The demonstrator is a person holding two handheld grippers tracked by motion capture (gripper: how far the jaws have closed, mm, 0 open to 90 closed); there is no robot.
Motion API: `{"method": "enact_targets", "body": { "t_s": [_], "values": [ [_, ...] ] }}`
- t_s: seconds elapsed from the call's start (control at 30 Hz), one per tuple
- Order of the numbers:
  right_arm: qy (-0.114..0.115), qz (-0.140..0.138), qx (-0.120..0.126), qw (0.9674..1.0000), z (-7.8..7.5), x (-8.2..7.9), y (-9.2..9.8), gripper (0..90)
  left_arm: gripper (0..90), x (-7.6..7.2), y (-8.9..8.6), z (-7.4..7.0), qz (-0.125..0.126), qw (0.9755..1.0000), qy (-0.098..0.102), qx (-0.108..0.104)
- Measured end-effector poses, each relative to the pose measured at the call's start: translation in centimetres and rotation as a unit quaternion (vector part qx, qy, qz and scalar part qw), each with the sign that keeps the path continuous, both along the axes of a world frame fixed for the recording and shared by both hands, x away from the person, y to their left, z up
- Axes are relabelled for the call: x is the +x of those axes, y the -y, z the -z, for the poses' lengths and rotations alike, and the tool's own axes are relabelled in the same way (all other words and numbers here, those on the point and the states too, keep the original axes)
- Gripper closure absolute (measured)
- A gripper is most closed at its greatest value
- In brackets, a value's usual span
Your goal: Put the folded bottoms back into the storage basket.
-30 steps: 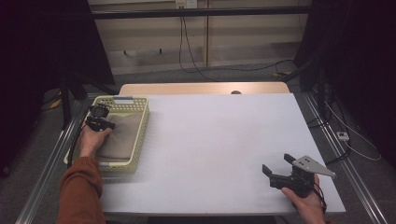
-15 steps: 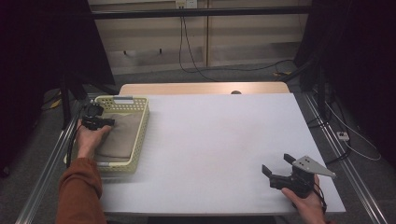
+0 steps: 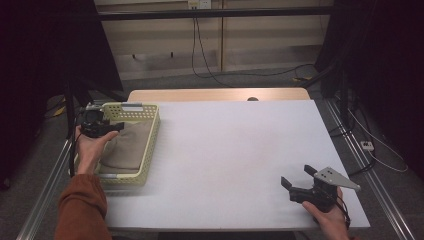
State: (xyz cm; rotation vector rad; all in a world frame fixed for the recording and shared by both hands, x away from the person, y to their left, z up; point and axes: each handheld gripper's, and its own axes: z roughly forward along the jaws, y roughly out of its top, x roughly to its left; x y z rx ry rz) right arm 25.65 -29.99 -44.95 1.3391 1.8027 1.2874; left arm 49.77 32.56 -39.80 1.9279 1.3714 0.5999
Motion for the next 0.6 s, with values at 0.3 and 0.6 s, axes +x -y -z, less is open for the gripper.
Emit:
{"method": "enact_targets", "body": {
  "t_s": [0.3, 0.6],
  "values": [
    [-0.001, 0.001, 0.003, 1.0, 0.0, 0.0, 0.1, 4.7, 10.0, -1.0, 0.0, -1.6, 0.014, 0.9991, 0.031, -0.024],
    [0.001, 0.0, -0.003, 1.0, -0.1, 0.0, -0.1, 4.7, 5.7, -3.2, -0.2, -2.2, 0.039, 0.997, 0.05, -0.044]
  ]
}}
